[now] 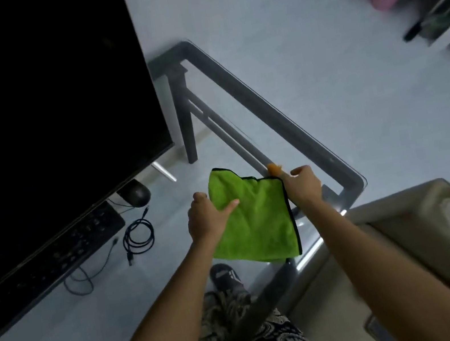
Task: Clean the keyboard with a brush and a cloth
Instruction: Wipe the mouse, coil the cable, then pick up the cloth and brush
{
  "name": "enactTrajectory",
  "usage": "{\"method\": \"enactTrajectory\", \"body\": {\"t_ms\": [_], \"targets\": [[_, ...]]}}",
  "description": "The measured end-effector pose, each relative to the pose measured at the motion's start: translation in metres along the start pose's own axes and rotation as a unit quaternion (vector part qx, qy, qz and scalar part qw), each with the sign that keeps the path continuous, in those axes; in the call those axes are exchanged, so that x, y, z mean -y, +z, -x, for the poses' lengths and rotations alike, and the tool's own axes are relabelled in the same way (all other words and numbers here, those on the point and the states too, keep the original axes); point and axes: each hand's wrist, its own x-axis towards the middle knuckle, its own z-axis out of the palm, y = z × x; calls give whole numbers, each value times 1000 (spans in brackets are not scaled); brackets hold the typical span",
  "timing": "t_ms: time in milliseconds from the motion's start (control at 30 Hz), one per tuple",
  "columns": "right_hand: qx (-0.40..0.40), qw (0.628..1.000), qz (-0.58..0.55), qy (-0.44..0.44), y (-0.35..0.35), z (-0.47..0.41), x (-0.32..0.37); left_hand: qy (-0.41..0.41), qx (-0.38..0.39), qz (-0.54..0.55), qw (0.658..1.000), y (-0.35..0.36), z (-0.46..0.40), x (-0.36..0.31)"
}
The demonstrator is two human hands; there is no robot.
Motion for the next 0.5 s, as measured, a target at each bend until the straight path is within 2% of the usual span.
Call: {"method": "enactTrajectory", "body": {"t_ms": [67, 133, 267, 400, 500], "targets": [[43, 999, 33, 8, 7, -13, -12, -26, 40, 16, 999, 3, -7, 1], [55, 997, 47, 13, 12, -21, -16, -22, 96, 83, 992, -2, -11, 4], [57, 995, 84, 6, 17, -22, -8, -3, 196, 246, 949, -31, 7, 0], [74, 986, 145, -26, 24, -6, 5, 56, 212, 232, 947, -57, 22, -4], [70, 991, 108, -29, 20, 11, 26, 101, 196, 181, 958, -78, 35, -20]]}}
